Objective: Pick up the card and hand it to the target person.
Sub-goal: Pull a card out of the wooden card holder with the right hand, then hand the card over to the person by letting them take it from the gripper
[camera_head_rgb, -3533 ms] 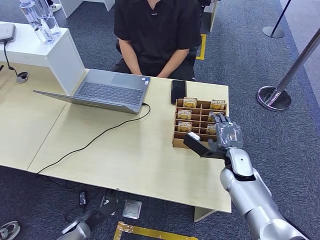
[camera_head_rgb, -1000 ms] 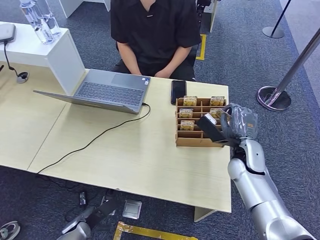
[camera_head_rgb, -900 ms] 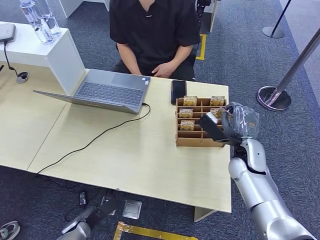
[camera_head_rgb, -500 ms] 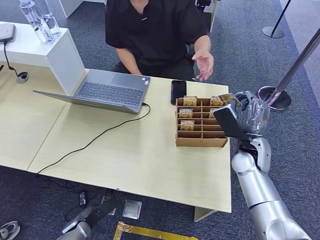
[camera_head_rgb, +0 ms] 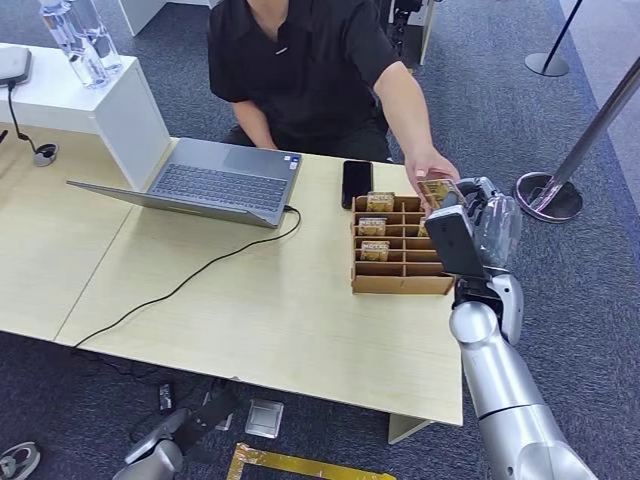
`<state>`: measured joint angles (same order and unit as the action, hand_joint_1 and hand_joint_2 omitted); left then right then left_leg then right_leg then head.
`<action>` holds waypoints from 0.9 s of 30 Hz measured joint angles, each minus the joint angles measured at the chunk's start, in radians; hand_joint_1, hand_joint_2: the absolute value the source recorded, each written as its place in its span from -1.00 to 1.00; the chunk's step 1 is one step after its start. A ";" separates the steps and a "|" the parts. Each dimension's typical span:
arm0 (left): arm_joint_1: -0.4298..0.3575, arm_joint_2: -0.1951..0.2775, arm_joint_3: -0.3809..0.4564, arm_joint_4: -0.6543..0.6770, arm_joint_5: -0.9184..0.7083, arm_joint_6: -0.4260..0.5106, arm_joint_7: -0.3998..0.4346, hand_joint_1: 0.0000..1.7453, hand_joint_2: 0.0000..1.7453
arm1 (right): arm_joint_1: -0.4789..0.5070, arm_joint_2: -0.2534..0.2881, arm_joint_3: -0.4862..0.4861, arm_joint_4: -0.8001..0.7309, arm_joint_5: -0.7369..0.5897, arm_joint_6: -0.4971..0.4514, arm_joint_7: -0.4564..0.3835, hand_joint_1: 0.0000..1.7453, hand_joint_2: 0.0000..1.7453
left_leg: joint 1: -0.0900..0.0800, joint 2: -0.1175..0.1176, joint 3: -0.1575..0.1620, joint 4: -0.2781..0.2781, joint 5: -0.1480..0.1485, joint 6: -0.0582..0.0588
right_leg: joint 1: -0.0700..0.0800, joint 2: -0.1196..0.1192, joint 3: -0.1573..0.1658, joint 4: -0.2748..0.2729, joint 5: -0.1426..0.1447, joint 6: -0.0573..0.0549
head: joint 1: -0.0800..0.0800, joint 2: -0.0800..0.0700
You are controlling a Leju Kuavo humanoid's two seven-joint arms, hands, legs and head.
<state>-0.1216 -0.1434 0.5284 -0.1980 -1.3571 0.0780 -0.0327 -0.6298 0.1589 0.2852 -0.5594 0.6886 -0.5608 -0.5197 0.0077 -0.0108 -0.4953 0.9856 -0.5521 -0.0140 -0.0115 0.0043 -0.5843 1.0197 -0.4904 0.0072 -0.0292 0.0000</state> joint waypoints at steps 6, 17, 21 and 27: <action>-0.003 0.000 -0.001 0.000 -0.014 0.000 -0.012 -1.00 1.00 | -0.025 0.040 0.010 0.039 0.027 -0.002 0.052 1.00 1.00 | 0.000 0.000 0.000 0.000 0.000 0.000 | 0.000 0.000 0.000 0.000 0.000 0.000 | 0.000 0.000; -0.003 0.000 -0.010 0.000 -0.036 0.009 0.018 -1.00 -1.00 | -0.032 0.048 0.024 0.075 -0.007 -0.074 0.079 -1.00 -0.50 | 0.000 0.000 0.000 0.000 0.000 0.000 | 0.000 0.000 0.000 0.000 0.000 0.000 | 0.000 0.000; -0.003 0.000 -0.010 0.001 -0.039 -0.004 0.028 -1.00 -1.00 | -0.026 0.029 0.022 0.076 -0.037 -0.106 0.068 -1.00 -1.00 | 0.000 0.000 0.000 0.000 0.000 0.000 | 0.000 0.000 0.000 -0.001 0.000 0.000 | 0.000 0.000; -0.003 0.000 -0.010 0.002 -0.040 -0.008 0.033 -1.00 -1.00 | 0.009 0.000 -0.029 0.059 -0.058 -0.134 0.018 -1.00 -1.00 | 0.000 0.000 0.000 0.000 0.000 0.000 | 0.000 0.000 0.000 -0.001 0.000 0.000 | 0.000 0.000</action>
<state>-0.1247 -0.1436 0.5180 -0.1963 -1.3974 0.0702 0.0000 -0.6209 0.1585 0.2561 -0.5004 0.6305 -0.6948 -0.5019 0.0077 -0.0111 -0.4952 0.9859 -0.5522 -0.0140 -0.0115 0.0043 -0.5844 1.0190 -0.4904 0.0072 -0.0292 0.0000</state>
